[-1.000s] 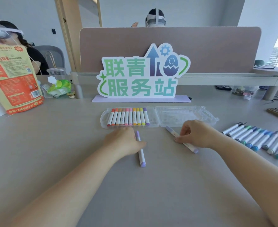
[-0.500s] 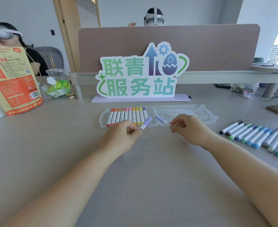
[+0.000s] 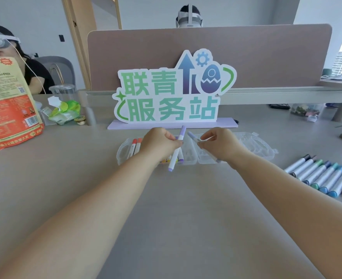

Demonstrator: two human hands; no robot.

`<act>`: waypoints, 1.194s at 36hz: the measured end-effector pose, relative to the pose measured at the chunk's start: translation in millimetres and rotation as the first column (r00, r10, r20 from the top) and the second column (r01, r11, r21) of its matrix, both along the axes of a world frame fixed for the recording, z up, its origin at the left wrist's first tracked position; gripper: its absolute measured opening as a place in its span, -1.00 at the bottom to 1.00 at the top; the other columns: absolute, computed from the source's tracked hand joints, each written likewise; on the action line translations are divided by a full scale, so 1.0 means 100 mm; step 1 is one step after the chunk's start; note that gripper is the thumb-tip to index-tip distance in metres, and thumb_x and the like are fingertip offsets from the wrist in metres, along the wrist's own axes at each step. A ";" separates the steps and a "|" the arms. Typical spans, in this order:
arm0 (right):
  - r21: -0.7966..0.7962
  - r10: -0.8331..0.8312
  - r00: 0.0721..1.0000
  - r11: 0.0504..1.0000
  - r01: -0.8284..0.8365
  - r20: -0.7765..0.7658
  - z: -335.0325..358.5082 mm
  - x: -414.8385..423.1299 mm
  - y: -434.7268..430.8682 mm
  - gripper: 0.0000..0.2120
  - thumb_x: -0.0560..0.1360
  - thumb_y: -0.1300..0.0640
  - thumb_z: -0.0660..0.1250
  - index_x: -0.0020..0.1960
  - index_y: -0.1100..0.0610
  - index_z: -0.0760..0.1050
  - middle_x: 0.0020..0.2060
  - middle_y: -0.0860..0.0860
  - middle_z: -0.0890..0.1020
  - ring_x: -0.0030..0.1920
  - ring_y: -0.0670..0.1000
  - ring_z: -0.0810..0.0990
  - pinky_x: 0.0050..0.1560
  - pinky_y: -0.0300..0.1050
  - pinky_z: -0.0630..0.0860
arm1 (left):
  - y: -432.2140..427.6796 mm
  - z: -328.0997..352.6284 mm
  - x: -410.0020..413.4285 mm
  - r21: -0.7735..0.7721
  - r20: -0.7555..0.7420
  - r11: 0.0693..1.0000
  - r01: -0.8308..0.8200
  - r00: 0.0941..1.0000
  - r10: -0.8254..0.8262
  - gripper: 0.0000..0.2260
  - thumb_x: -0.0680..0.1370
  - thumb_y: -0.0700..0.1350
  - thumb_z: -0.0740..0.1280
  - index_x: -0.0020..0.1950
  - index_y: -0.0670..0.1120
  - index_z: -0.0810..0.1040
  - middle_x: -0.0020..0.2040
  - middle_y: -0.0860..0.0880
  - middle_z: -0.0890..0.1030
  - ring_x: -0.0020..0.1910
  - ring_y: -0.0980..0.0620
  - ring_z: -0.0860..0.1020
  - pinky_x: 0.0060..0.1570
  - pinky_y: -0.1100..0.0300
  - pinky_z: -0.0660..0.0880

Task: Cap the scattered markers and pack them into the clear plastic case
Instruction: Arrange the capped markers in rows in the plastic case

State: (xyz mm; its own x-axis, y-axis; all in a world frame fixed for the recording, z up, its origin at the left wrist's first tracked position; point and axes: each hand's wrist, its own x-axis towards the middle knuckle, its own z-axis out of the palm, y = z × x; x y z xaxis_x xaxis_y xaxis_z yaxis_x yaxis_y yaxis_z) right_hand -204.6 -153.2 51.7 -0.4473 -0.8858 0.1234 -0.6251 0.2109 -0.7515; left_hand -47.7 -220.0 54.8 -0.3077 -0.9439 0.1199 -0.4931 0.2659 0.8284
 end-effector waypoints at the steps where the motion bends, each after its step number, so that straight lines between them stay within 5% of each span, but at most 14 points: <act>1: -0.003 -0.006 1.000 1.000 0.006 -0.010 -0.01 -0.01 -0.06 -0.67 0.46 -0.14 0.33 0.07 0.07 0.50 -0.04 -0.05 0.63 -0.53 0.01 0.49 -0.39 -0.21 0.41 | -0.04 0.02 -0.05 -0.010 0.028 1.000 -0.004 1.000 0.005 -0.85 0.44 0.00 0.44 -0.22 -0.02 0.53 -0.23 0.01 0.62 -0.30 0.02 0.55 -0.30 0.18 0.45; 6: -0.006 -0.030 0.999 1.000 0.030 -0.032 -0.10 -0.08 -0.34 -0.67 0.45 -0.21 0.31 -0.02 0.04 0.50 -0.25 -0.02 0.65 -0.53 -0.06 0.54 -0.22 -0.17 0.49 | -0.28 -0.02 -0.28 -0.031 0.108 0.999 -0.028 0.994 0.031 -0.75 0.45 0.03 0.42 -0.33 -0.09 0.53 -0.15 -0.16 0.69 -0.09 -0.10 0.64 0.02 0.06 0.53; 11: 0.028 0.007 0.999 1.000 -0.006 -0.042 -0.20 -0.14 -0.45 -0.73 0.48 -0.21 0.28 0.01 -0.03 0.50 -0.29 0.03 0.66 -0.48 -0.09 0.55 -0.17 -0.14 0.52 | -0.40 -0.15 -0.33 -0.111 0.264 0.994 -0.016 0.964 0.045 -0.77 0.46 0.11 0.37 -0.22 -0.05 0.55 -0.26 -0.04 0.59 -0.21 -0.06 0.55 -0.16 0.16 0.44; 20: 0.014 0.033 0.996 0.999 -0.032 -0.080 -0.27 -0.12 -0.46 -0.79 0.50 -0.15 0.26 0.05 -0.07 0.53 -0.32 0.01 0.65 -0.45 -0.05 0.58 -0.17 -0.10 0.57 | -0.43 -0.30 -0.18 -0.329 0.325 0.933 0.147 0.945 -0.034 -0.76 0.54 0.16 0.26 0.15 0.12 0.52 0.18 0.12 0.52 0.14 0.02 0.50 0.13 0.05 0.44; 26: 0.000 0.040 0.996 0.999 -0.040 -0.081 -0.30 -0.11 -0.45 -0.81 0.52 -0.05 0.26 0.08 -0.04 0.53 -0.35 -0.02 0.62 -0.47 -0.07 0.56 -0.29 -0.18 0.49 | -0.38 -0.36 -0.06 -0.238 0.569 0.868 0.437 0.786 -0.240 -0.62 0.60 0.16 0.09 0.40 0.16 0.38 0.50 0.18 0.24 0.48 0.07 0.18 0.46 0.02 0.08; 33: 0.003 0.041 0.993 0.999 -0.041 -0.114 -0.33 -0.11 -0.48 -0.81 0.51 -0.05 0.26 0.09 -0.05 0.54 -0.34 0.00 0.64 -0.41 -0.02 0.59 -0.20 -0.11 0.55 | -0.31 -0.35 -0.05 -0.263 0.583 0.871 0.415 0.788 -0.199 -0.71 0.58 0.18 0.12 0.20 0.13 0.48 0.23 0.18 0.50 0.29 0.06 0.36 0.26 0.07 0.25; 38: 0.001 0.035 0.990 0.999 -0.036 -0.135 -0.34 -0.11 -0.49 -0.81 0.51 -0.04 0.26 0.08 -0.06 0.53 -0.35 -0.01 0.63 -0.41 -0.04 0.59 -0.22 -0.13 0.54 | -0.33 -0.38 -0.06 -0.255 0.648 0.873 0.416 0.744 -0.165 -0.58 0.57 0.24 0.09 0.43 0.21 0.30 0.47 0.22 0.27 0.46 0.06 0.19 0.41 0.03 0.13; 43: -0.002 0.029 0.986 1.000 -0.029 -0.164 -0.36 -0.11 -0.52 -0.82 0.52 -0.07 0.24 0.07 -0.08 0.52 -0.39 -0.04 0.60 -0.45 -0.07 0.60 -0.25 -0.14 0.54 | -0.32 -0.37 -0.08 -0.240 0.672 0.876 0.419 0.723 -0.161 -0.58 0.58 0.21 0.08 0.44 0.22 0.26 0.49 0.24 0.22 0.48 0.05 0.16 0.39 0.01 0.14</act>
State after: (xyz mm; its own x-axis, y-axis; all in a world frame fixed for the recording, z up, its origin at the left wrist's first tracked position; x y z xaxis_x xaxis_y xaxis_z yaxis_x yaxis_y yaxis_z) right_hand -215.6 -205.2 15.8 -0.3947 -0.8974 0.1973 -0.7460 0.1877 -0.6389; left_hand -55.9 -251.6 18.2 -0.6834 -0.7226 0.1035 -0.7006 0.6891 0.1852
